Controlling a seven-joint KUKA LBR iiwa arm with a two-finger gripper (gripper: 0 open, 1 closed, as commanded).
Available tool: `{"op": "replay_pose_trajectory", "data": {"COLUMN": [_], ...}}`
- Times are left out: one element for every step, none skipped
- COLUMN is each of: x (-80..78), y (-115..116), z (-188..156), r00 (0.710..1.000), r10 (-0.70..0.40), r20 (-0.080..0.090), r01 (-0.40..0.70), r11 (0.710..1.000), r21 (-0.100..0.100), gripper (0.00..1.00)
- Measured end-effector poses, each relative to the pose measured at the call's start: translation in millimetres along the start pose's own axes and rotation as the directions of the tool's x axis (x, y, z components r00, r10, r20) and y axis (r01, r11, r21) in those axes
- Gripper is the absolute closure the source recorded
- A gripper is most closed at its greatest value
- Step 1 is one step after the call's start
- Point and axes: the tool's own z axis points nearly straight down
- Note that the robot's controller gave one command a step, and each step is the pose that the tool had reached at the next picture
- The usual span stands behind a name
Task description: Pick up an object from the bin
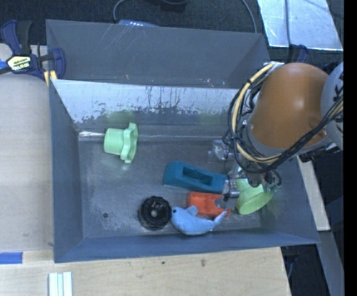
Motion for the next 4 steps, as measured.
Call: {"op": "replay_pose_trajectory", "data": {"x": [-1.7,-0.9,-3.0,-1.2], "y": [-0.1,3.0,20.9,35.3], "z": [-4.1,41.6,87.6,104.2], "r00": [1.0,0.999,0.999,0.997], "r10": [0.0,0.035,0.044,-0.071], "r20": [0.008,0.012,0.01,0.032], "r01": [0.0,-0.035,-0.044,0.071], "r11": [1.0,0.999,0.999,0.997], "r21": [0.0,0.0,0.0,0.005], "gripper": [0.0,0.0,0.0,1.0]}}
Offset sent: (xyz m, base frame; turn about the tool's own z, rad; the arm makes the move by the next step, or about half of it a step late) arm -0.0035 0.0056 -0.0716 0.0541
